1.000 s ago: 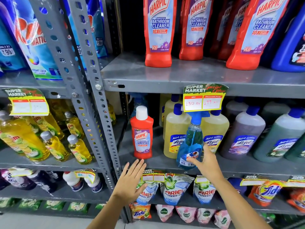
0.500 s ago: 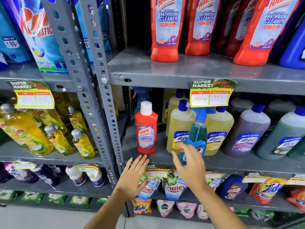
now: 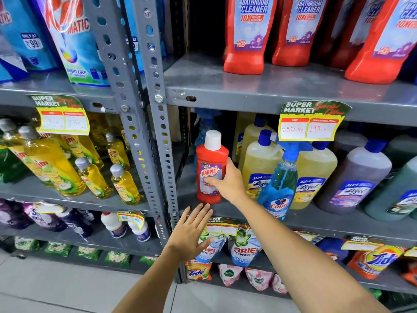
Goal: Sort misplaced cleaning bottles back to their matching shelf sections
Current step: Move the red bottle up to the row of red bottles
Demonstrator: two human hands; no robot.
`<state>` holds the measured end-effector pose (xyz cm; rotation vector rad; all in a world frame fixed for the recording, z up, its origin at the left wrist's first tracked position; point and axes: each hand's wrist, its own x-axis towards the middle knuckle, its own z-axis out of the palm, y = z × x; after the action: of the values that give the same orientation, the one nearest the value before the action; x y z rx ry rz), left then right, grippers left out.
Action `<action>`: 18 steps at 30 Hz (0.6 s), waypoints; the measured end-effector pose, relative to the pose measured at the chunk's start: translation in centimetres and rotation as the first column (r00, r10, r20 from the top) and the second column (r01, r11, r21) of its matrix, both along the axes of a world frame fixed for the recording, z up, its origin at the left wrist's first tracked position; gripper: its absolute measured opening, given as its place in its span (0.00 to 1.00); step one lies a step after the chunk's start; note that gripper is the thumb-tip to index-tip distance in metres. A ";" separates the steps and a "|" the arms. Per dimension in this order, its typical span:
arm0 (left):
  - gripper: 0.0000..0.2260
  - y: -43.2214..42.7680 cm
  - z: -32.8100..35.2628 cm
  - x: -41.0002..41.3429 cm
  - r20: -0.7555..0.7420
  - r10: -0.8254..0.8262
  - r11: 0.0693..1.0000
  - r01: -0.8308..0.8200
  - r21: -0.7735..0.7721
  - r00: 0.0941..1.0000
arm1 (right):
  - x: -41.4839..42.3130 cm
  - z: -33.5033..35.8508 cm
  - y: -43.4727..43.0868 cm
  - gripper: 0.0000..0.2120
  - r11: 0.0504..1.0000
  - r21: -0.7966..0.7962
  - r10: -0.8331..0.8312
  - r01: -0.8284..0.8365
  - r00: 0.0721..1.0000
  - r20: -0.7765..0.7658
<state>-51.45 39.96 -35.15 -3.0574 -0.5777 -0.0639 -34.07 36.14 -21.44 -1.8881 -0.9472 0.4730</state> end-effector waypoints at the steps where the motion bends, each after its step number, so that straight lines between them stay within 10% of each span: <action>1: 0.34 0.0 0.1 0.0 -0.011 0.003 1.000 -0.003 -0.006 1.000 | -0.1 -0.1 -0.1 0.33 1.000 0.006 -0.013 0.013 1.000 0.002; 13: 0.42 -0.7 3.7 0.7 -0.093 0.006 0.997 -0.013 -0.081 0.996 | -4.1 10.2 -9.2 0.27 0.901 0.430 -0.046 0.064 0.998 -0.054; 18: 0.26 -2.5 14.7 3.1 0.444 -0.197 0.974 0.226 -0.013 0.874 | -3.7 20.4 -14.5 0.23 0.743 0.669 -0.030 0.000 0.999 0.033</action>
<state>-48.33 37.47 -20.44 -3.1618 -0.2494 -0.7760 -37.72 21.66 -1.08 -1.2388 -0.9628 0.0482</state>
